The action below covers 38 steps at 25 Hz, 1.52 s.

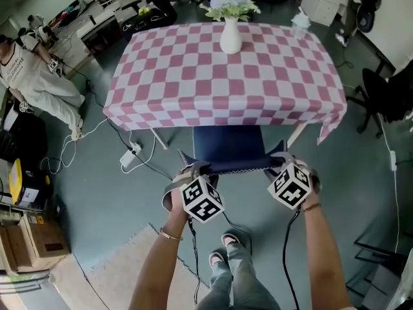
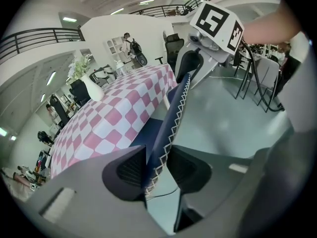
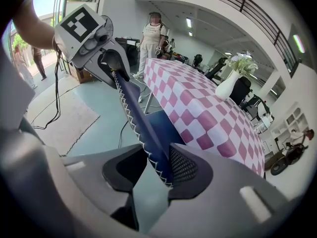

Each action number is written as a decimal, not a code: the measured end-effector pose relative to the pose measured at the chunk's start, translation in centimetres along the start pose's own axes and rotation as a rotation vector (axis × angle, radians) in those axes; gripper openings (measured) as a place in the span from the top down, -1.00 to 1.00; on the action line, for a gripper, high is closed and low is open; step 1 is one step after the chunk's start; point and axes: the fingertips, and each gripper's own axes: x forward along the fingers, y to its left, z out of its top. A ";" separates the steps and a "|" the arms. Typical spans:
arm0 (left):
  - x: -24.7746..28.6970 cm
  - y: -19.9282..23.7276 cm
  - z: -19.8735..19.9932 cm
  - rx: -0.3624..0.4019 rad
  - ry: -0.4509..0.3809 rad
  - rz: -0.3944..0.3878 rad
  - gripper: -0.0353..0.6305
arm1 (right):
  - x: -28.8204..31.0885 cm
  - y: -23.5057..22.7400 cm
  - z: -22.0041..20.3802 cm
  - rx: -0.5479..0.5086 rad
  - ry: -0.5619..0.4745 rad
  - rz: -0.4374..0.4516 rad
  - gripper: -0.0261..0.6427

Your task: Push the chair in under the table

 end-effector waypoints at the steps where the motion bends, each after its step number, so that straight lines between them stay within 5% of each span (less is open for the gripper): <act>1: 0.2 0.4 0.1 0.001 0.002 0.001 0.51 | 0.2 -0.3 0.2 -0.002 -0.002 0.007 0.55; 17: 3.8 9.3 0.0 0.012 0.036 0.037 0.47 | 4.0 -4.7 5.3 0.004 -0.042 -0.026 0.55; 38: 3.5 9.0 -0.1 0.022 0.026 -0.003 0.40 | 4.0 -4.5 5.3 -0.041 -0.097 -0.018 0.55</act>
